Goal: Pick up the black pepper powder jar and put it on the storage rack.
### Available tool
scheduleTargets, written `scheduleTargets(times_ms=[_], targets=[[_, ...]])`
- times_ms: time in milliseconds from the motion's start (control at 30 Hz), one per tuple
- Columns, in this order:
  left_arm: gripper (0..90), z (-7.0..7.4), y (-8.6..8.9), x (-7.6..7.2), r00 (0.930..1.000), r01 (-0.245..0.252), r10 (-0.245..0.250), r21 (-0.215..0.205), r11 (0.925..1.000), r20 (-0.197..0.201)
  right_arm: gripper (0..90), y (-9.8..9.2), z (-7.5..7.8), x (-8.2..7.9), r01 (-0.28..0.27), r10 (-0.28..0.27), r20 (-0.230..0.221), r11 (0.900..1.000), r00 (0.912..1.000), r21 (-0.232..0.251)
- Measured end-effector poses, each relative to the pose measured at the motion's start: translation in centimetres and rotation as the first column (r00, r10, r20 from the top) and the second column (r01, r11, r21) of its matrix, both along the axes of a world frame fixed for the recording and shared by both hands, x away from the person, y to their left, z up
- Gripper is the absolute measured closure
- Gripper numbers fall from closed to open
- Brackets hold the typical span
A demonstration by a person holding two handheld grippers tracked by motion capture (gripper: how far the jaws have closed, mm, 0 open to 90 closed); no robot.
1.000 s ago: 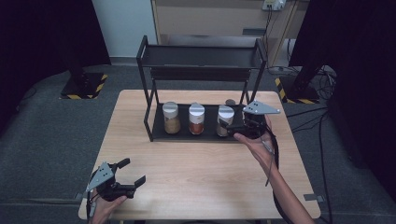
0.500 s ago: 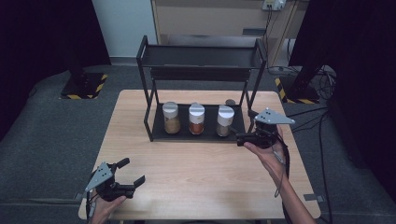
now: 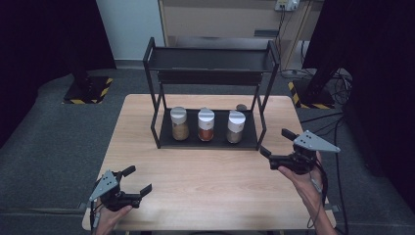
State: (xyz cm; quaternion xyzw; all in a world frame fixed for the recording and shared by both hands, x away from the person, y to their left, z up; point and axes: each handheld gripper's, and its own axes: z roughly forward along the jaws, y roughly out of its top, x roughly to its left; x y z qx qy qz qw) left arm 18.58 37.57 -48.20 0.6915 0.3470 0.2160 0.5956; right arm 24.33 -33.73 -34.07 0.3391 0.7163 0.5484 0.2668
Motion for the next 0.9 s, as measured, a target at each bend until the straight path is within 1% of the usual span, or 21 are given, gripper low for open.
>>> scheduleTargets(times_ms=[200, 467, 600, 733, 800, 900], targets=[[1.5, 0.0, 0.0, 0.0, 1.0000, -0.004, 0.004, -0.004, 1.0000, 0.000, 4.6, -1.7, -0.9, -1.7, 0.030, -0.030, -0.012, 0.999, 0.9995, 0.012], [1.5, 0.0, 0.0, 0.0, 1.0000, -0.001, 0.001, 0.002, 1.0000, -0.002, 4.7, -3.3, -3.0, -3.5, 0.067, -0.066, -0.044, 0.998, 0.9968, 0.020], [1.5, 0.0, 0.0, 0.0, 1.0000, -0.004, 0.004, 0.001, 1.0000, -0.004, 4.6, -3.6, -3.9, -4.2, 0.071, -0.070, -0.048, 0.997, 0.9964, 0.012], [1.5, 0.0, 0.0, 0.0, 1.0000, -0.003, 0.003, 0.002, 1.0000, -0.004, 4.7, -3.8, -4.8, -5.0, 0.085, -0.084, -0.043, 0.996, 0.9956, 0.018], [1.5, 0.0, 0.0, 0.0, 1.0000, -0.003, 0.003, 0.002, 1.0000, -0.004, 4.7, -4.0, -5.2, -5.2, 0.091, -0.090, -0.046, 0.996, 0.9949, 0.022], [1.5, 0.0, 0.0, 0.0, 1.0000, -0.002, 0.002, 0.003, 1.0000, -0.004, 4.8, -4.1, -5.9, -5.5, 0.095, -0.094, -0.049, 0.995, 0.9944, 0.016]])
